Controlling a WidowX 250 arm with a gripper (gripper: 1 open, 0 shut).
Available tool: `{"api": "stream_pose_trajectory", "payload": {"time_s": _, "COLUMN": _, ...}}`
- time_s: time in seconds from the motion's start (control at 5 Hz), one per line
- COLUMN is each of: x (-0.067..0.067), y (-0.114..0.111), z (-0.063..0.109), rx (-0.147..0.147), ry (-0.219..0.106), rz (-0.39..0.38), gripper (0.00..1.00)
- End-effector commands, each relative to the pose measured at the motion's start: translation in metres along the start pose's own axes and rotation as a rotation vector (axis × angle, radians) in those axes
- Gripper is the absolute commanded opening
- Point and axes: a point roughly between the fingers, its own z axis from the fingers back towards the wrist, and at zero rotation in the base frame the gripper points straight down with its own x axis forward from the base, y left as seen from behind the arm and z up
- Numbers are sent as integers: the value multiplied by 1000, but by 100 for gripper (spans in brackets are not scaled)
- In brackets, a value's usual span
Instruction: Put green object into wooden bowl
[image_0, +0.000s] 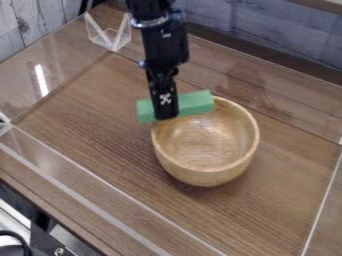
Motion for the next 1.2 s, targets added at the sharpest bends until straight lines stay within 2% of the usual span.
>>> {"api": "stream_pose_trajectory", "payload": {"time_s": 0.0, "x": 0, "y": 1, "z": -3, "rx": 23, "ry": -5, "rz": -25, "gripper": 0}}
{"api": "stream_pose_trajectory", "payload": {"time_s": 0.4, "x": -6, "y": 18, "z": -18, "rx": 27, "ry": -23, "rz": 130, "gripper": 0}}
{"api": "stream_pose_trajectory", "payload": {"time_s": 0.8, "x": 5, "y": 7, "z": -12, "rx": 14, "ry": -22, "rz": 118, "gripper": 0}}
{"api": "stream_pose_trajectory", "payload": {"time_s": 1.0, "x": 5, "y": 4, "z": -27, "rx": 22, "ry": -47, "rz": 242, "gripper": 0}}
